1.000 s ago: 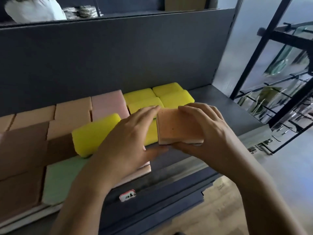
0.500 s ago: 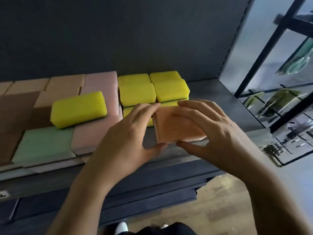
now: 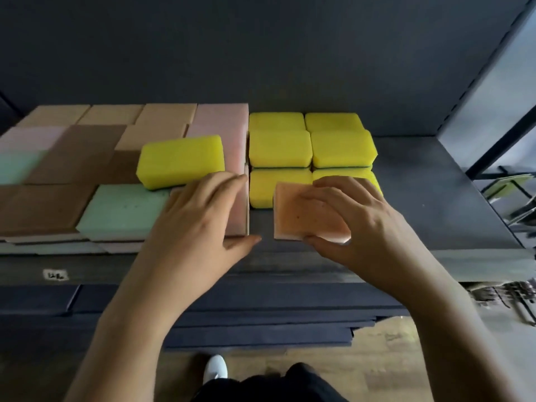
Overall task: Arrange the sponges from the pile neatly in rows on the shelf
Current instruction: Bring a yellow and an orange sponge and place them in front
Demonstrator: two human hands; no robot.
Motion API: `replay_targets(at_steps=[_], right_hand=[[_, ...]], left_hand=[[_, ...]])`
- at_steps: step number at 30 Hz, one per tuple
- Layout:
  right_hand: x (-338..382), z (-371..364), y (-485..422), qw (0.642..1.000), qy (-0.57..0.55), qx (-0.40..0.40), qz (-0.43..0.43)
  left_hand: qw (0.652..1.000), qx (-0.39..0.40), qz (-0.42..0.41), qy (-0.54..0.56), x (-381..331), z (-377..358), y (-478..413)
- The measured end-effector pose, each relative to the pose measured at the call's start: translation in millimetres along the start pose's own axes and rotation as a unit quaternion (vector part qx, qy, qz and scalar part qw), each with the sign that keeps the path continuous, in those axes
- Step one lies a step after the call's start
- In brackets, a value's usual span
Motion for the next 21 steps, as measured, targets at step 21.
replay_targets(at_steps=[21], right_hand=[[5.6, -43.4, -10.6, 0.999, 0.008, 0.049, -0.004]], left_hand=[[0.999, 0.029, -0.019, 0.001, 18.4, -7.1, 3.6]])
Point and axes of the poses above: each hand's wrist, its own y-axis away from the middle knuckle, its own z-axis out of the back of the hand, x = y × z, the point moved 2 cm from there along -y, towards the middle knuckle
